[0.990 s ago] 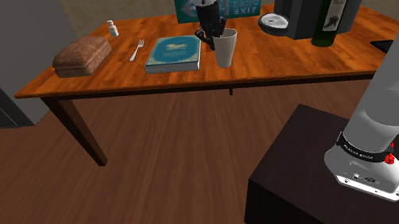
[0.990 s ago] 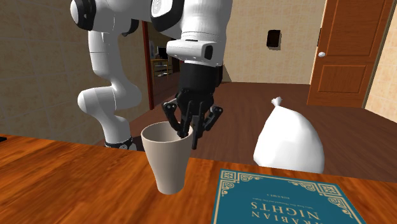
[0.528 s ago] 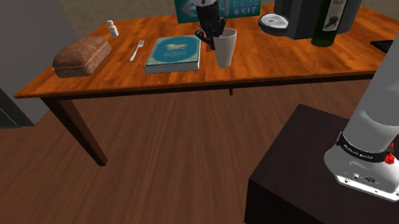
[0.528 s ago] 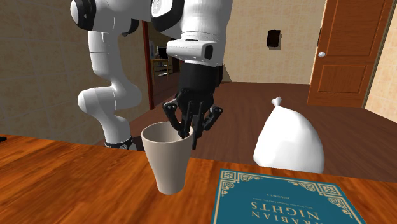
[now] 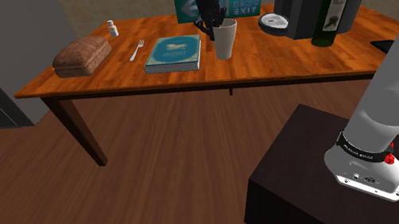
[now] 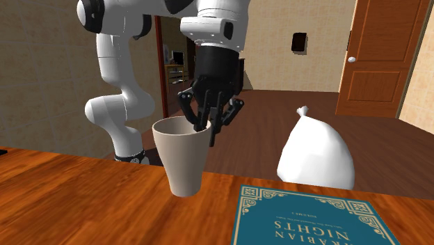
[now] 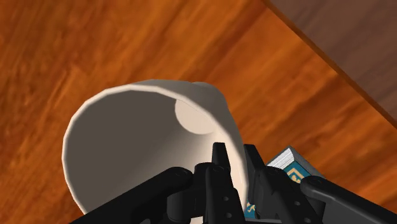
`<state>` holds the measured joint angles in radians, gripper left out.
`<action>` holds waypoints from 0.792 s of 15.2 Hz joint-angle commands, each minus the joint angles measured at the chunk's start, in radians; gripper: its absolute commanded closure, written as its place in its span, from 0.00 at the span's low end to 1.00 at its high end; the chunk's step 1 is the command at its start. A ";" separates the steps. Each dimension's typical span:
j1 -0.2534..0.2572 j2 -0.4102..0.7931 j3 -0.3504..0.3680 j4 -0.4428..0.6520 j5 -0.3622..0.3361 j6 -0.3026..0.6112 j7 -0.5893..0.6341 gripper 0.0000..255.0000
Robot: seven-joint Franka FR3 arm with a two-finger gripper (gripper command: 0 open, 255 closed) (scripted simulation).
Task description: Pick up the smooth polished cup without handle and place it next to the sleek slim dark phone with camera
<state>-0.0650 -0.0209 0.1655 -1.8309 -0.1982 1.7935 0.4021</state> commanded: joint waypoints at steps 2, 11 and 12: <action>0.000 0.001 0.000 0.041 0.001 -0.040 -0.007 1.00; 0.003 0.012 0.003 0.175 0.003 -0.161 -0.027 1.00; 0.003 0.015 0.003 0.192 0.002 -0.175 -0.029 1.00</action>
<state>-0.0623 -0.0079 0.1685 -1.6530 -0.1956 1.6305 0.3755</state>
